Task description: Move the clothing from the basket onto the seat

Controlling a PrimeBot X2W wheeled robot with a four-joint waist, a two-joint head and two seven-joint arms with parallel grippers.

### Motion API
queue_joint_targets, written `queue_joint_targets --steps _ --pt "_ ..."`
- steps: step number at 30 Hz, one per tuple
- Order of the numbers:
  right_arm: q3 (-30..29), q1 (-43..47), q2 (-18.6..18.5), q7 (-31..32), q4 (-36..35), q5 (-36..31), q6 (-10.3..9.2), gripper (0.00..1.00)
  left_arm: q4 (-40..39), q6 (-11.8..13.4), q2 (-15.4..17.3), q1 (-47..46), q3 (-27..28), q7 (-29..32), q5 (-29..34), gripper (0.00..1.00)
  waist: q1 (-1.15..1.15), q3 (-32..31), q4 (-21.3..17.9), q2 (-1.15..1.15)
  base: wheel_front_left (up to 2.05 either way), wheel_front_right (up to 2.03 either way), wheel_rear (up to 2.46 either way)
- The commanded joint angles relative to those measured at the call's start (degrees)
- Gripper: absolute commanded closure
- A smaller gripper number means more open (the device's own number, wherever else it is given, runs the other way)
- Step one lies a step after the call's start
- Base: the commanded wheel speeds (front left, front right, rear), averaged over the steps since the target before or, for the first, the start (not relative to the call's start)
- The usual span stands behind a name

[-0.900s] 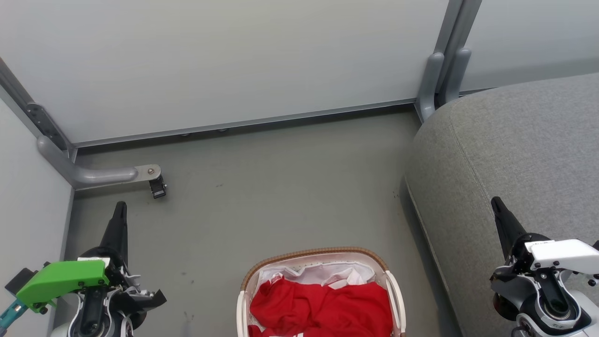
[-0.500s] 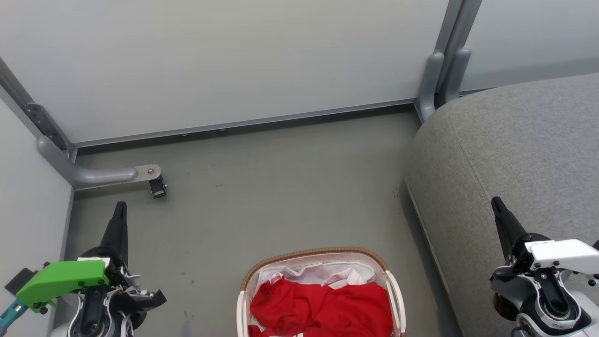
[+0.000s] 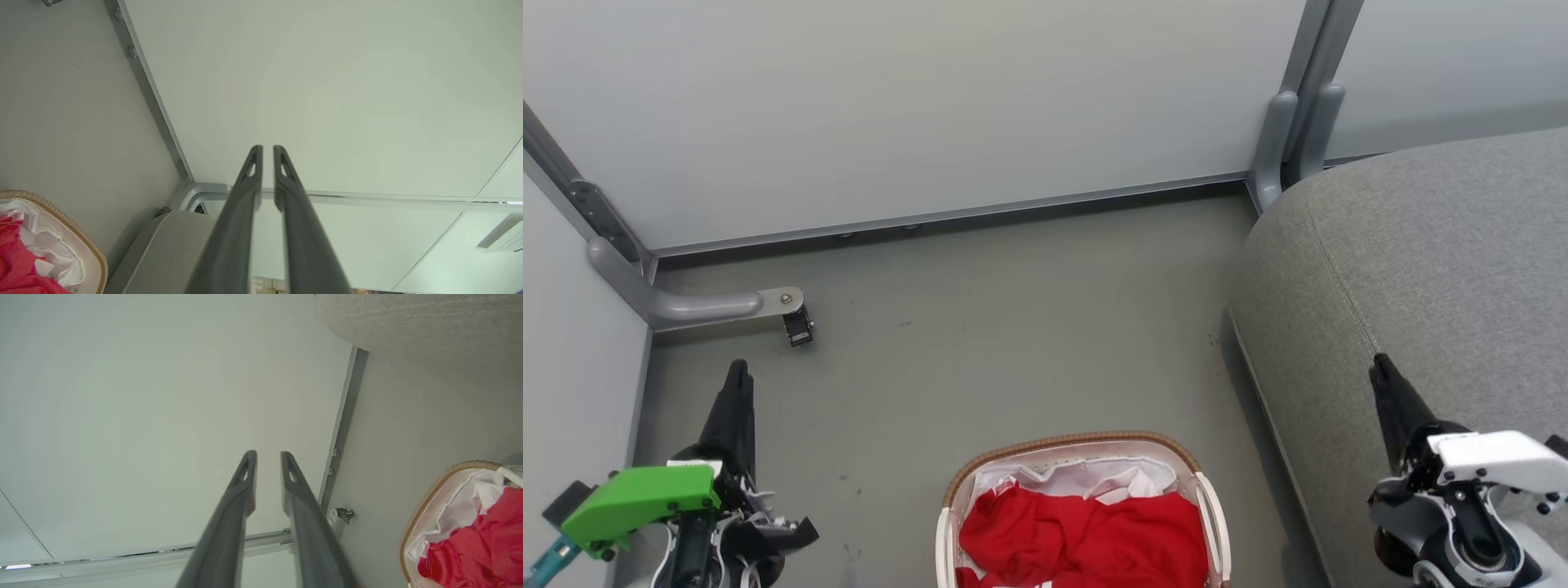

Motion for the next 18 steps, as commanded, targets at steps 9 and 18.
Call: queue_joint_targets --steps 9,18 --pt "-0.9 1.9 2.9 0.0 0.9 -3.3 -0.01 0.0 1.2 -0.5 -0.2 1.8 -1.8 -1.8 1.1 0.0 0.0 0.0 0.0 0.09 0.0 0.0 0.0" --pt "-4.3 2.5 4.9 -0.1 1.1 -10.0 -0.01 0.0 0.6 -1.2 -0.1 2.6 -3.3 -4.3 4.0 0.0 0.0 0.2 0.1 0.0 0.0 0.0 0.0"
